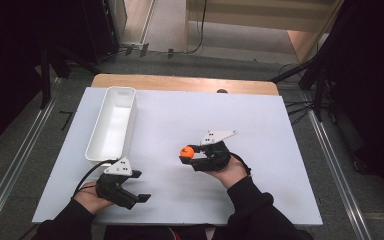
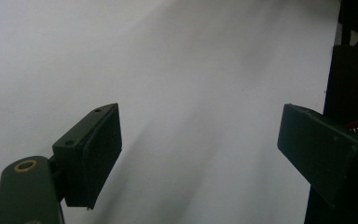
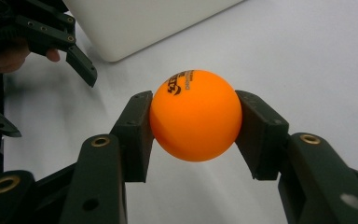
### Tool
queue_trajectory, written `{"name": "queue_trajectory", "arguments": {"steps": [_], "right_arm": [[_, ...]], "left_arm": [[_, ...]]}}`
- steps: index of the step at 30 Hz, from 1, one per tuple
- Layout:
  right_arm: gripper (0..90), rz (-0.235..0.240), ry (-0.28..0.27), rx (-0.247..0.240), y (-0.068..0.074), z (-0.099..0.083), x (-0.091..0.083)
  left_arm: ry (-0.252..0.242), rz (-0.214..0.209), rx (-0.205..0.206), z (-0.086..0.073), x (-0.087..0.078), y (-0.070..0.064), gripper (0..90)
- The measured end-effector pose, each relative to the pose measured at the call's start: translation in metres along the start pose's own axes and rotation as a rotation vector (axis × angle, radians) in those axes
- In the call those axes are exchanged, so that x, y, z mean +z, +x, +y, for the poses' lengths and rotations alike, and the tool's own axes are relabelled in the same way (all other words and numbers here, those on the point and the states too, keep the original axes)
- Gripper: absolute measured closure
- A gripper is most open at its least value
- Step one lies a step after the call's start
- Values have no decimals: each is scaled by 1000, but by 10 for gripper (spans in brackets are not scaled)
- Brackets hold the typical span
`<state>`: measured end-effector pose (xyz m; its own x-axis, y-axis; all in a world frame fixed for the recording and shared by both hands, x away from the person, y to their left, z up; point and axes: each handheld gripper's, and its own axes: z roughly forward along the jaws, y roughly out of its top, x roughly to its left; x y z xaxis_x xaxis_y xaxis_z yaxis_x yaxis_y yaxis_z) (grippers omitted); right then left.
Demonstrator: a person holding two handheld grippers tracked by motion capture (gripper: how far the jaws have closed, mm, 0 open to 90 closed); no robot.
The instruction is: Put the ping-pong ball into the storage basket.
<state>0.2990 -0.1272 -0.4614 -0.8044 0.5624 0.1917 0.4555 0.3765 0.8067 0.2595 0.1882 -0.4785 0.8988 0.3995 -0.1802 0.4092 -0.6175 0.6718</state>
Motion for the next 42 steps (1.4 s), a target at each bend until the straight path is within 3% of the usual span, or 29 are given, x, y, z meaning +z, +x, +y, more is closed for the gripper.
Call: {"name": "queue_trajectory", "arguments": {"steps": [42], "right_arm": [[488, 26, 23, -5, 7, 27, 34]], "left_arm": [[-3, -2, 0, 0, -1, 0, 140]]}}
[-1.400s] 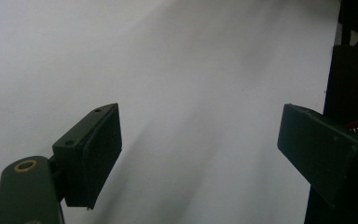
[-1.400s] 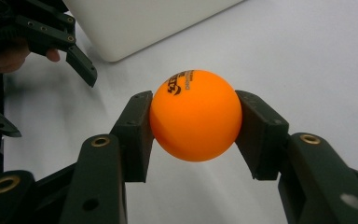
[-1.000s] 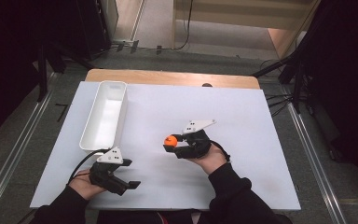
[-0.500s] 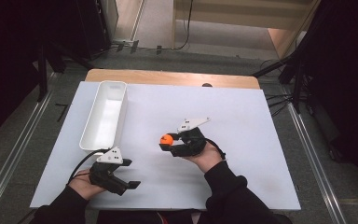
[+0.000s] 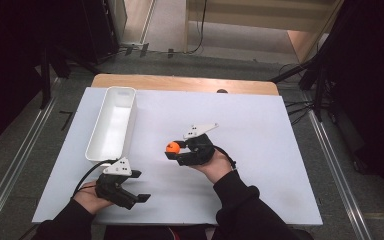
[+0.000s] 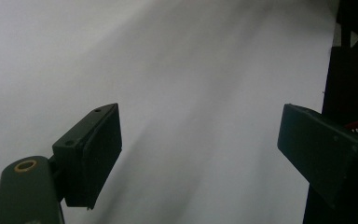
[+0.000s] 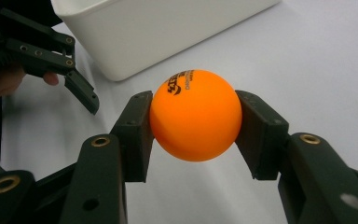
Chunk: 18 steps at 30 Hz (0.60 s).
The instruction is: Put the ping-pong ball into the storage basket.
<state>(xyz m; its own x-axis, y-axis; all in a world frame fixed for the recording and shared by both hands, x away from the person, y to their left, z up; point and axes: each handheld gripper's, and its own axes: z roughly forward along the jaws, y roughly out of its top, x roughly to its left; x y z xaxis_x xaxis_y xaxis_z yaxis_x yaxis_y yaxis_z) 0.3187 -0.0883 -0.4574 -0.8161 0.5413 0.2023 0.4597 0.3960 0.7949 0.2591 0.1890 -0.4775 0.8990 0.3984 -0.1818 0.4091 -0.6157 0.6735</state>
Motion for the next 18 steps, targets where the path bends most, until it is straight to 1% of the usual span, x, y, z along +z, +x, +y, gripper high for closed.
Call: {"name": "queue_trajectory", "arguments": {"steps": [4, 7, 10, 13, 15, 18], "right_arm": [[488, -1, -1, 7, 0, 3, 3], [488, -2, -10, 1, 0, 6, 6], [488, -1, -4, 3, 0, 9, 7], [488, 0, -11, -5, 1, 12, 10], [488, 4, -2, -6, 1, 15, 12], [488, 6, -3, -5, 1, 17, 14]], "left_arm": [[-7, -2, -2, 0, 1, 0, 140], [-9, -3, -2, 0, 1, 0, 139], [-8, -4, -2, 0, 0, 1, 140], [-7, -4, -1, 0, 0, 1, 140], [-7, -4, -1, 0, 0, 1, 140], [-8, -3, -2, 0, 0, 1, 140]]}}
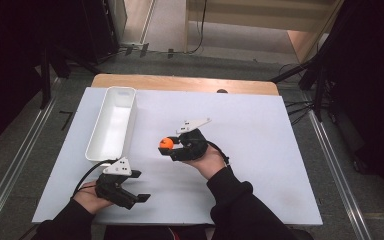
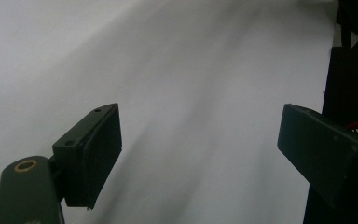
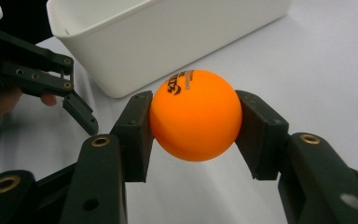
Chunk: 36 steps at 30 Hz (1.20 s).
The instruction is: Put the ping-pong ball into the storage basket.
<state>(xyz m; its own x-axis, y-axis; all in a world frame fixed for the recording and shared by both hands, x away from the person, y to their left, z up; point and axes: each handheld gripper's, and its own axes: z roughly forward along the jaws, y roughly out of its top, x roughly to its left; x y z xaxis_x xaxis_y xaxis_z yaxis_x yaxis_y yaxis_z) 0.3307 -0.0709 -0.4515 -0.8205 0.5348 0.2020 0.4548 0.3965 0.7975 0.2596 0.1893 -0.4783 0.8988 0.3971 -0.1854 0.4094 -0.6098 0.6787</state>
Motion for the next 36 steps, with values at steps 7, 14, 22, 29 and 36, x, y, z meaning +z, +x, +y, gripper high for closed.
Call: {"name": "queue_trajectory", "arguments": {"steps": [7, 14, 22, 29, 36], "right_arm": [[488, 1, 1, 2, 0, 7, 6], [488, 17, -3, 8, 1, 14, 12], [488, 20, -6, 2, 2, 23, 20], [488, 22, -8, -4, 0, 28, 23], [488, 24, -22, 0, -2, 39, 26]], "left_arm": [[-3, 1, 0, 0, 0, 0, 140], [1, 3, -2, 0, 0, 1, 139], [-5, 1, -4, 0, 0, 1, 140], [1, 3, -3, 0, 0, 1, 139], [-4, 0, 1, 0, 1, 0, 140]]}}
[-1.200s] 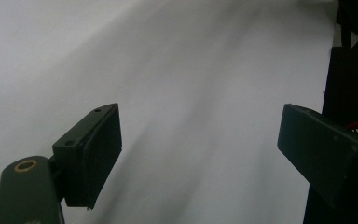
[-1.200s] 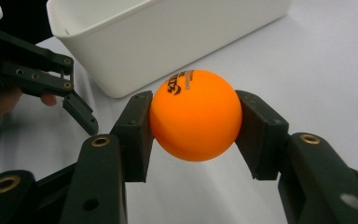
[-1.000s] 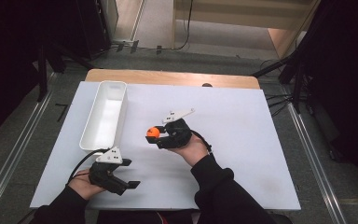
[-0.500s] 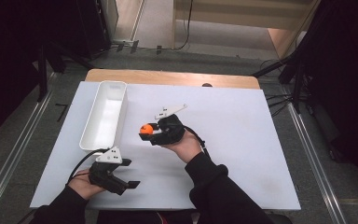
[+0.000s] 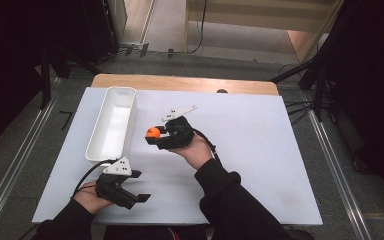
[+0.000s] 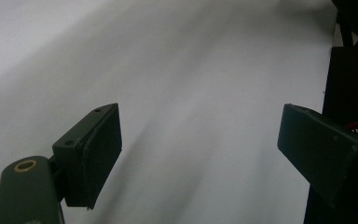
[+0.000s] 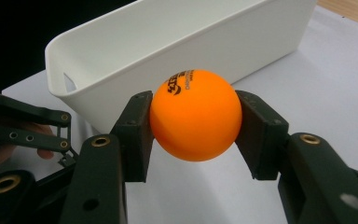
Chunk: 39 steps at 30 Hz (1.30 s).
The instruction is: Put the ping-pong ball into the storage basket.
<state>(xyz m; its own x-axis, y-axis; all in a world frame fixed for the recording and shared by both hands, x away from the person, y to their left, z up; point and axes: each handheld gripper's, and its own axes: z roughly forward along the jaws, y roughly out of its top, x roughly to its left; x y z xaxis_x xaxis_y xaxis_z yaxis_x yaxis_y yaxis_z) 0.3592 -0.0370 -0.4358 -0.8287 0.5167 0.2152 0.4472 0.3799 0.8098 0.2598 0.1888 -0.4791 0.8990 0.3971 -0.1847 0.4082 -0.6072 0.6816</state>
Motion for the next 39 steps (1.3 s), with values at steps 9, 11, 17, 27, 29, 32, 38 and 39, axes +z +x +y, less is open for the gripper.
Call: {"name": "queue_trajectory", "arguments": {"steps": [9, 11, 17, 27, 29, 32, 38, 39], "right_arm": [[489, 5, 4, -3, 0, 6, 8], [489, 7, 6, -1, -1, 8, 9], [489, 17, -6, 7, -1, 11, 15], [488, 17, -1, 2, 1, 20, 25], [489, 20, 1, 1, 1, 22, 27], [489, 23, 0, 5, 2, 24, 30], [488, 25, -1, -1, 2, 27, 35], [488, 28, 2, 5, 2, 28, 36]], "left_arm": [[6, -3, 0, 0, -1, 0, 139], [7, 0, 0, 0, -1, 0, 140], [5, -2, 0, 0, -1, 0, 139], [5, -2, 3, 0, -1, 0, 140], [4, -2, 3, 0, -1, 0, 140], [3, -3, 2, 0, -1, 0, 140], [7, -5, 6, 0, -1, 0, 139], [7, -4, 7, 0, -1, 0, 139]]}}
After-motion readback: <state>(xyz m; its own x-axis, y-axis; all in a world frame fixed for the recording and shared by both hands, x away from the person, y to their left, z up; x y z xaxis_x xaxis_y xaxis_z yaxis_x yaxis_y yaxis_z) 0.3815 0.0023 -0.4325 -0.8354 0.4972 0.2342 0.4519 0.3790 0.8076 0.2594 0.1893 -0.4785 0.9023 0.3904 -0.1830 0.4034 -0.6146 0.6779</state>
